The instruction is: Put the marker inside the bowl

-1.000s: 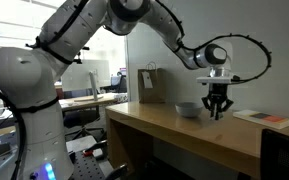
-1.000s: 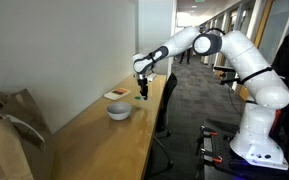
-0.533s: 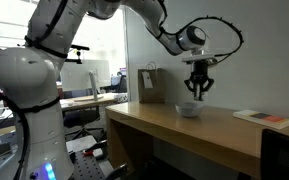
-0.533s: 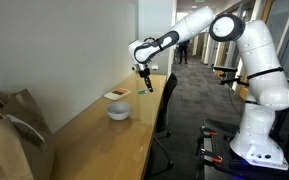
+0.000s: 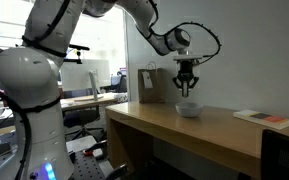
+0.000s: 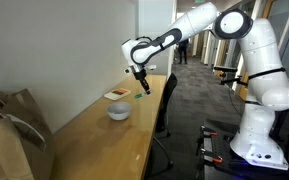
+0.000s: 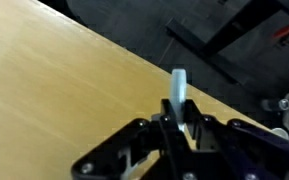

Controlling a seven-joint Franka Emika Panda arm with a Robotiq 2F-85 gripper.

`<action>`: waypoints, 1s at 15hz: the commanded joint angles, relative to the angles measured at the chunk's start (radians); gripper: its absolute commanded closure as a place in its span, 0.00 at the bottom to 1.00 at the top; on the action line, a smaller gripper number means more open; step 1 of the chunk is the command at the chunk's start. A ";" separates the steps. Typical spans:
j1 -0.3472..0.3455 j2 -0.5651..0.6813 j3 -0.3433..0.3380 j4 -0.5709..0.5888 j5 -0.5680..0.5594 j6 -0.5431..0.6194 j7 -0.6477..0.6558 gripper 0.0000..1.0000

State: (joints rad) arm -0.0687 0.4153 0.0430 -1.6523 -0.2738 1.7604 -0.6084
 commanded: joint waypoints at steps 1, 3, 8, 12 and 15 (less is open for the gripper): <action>-0.001 0.057 0.010 0.071 0.005 0.033 -0.029 0.95; -0.002 0.100 0.011 0.117 0.009 0.058 -0.021 0.95; -0.006 0.186 0.036 0.220 0.054 0.132 -0.032 0.95; 0.001 0.209 0.062 0.269 0.084 0.185 -0.021 0.69; 0.002 0.214 0.059 0.289 0.087 0.174 -0.020 0.40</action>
State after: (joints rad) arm -0.0653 0.6144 0.1048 -1.3945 -0.2065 1.9422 -0.6087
